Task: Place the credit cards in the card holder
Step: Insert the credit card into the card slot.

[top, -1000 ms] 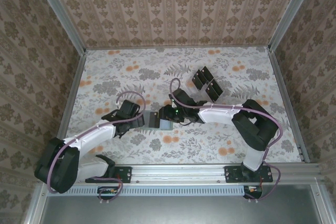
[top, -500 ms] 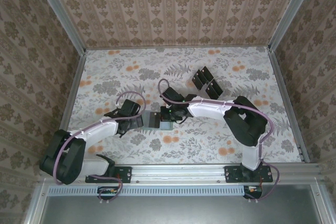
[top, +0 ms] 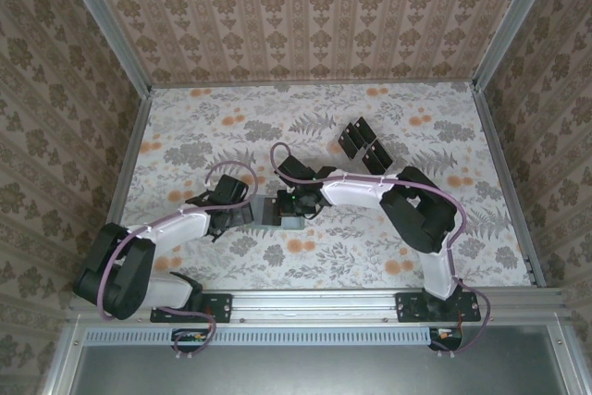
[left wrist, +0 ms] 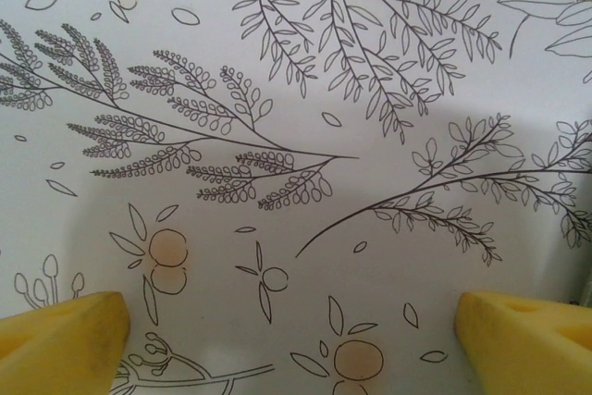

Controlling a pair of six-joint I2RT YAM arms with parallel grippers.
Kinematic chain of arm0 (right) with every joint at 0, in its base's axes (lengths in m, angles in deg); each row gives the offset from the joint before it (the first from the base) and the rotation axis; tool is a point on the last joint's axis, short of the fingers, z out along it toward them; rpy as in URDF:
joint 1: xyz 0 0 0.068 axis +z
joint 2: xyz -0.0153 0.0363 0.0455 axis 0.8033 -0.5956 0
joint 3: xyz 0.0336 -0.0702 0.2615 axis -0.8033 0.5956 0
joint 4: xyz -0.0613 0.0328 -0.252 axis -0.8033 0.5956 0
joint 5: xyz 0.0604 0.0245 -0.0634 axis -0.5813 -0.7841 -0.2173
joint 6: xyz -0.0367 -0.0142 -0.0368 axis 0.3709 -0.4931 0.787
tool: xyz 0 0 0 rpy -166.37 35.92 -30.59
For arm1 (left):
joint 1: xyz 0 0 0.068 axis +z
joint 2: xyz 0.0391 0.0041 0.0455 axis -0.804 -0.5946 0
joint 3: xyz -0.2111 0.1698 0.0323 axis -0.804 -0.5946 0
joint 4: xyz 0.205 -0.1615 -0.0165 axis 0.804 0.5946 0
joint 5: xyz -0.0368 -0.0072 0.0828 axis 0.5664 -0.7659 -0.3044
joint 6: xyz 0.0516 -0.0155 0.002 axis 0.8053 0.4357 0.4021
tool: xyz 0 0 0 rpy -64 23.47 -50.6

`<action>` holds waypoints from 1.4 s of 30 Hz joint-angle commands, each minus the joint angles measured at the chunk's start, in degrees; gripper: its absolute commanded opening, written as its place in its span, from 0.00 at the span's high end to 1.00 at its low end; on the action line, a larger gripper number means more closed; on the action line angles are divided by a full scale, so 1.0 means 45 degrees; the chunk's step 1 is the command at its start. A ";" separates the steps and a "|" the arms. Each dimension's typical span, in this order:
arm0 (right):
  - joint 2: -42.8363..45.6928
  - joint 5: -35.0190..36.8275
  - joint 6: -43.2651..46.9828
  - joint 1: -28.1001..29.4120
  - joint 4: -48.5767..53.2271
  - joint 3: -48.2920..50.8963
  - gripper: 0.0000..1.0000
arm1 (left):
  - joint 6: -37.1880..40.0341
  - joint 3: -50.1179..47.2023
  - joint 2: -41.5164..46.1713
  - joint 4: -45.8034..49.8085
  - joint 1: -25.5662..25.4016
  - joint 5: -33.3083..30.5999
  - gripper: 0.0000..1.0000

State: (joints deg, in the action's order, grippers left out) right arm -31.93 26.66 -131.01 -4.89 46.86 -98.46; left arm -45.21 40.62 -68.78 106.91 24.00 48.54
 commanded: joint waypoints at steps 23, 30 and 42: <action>-0.0811 -0.1043 -0.0580 0.0099 -0.0747 -0.0890 0.99 | -0.0366 -0.0392 -0.0326 -0.0607 -0.0018 0.0603 0.00; -0.0924 -0.1269 -0.0591 0.0090 -0.0803 -0.1261 0.99 | -0.0459 -0.0411 -0.0292 -0.0546 -0.0124 0.0579 0.00; 0.0812 -0.0592 -0.0615 -0.0007 -0.1173 0.1033 0.98 | -0.0967 -0.0529 0.0069 -0.0175 -0.0675 0.0274 0.00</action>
State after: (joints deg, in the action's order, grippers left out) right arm -29.98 22.60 -132.81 -4.80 42.03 -95.86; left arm -47.20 39.79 -68.69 105.86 22.14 46.83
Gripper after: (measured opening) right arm 0.068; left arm 0.997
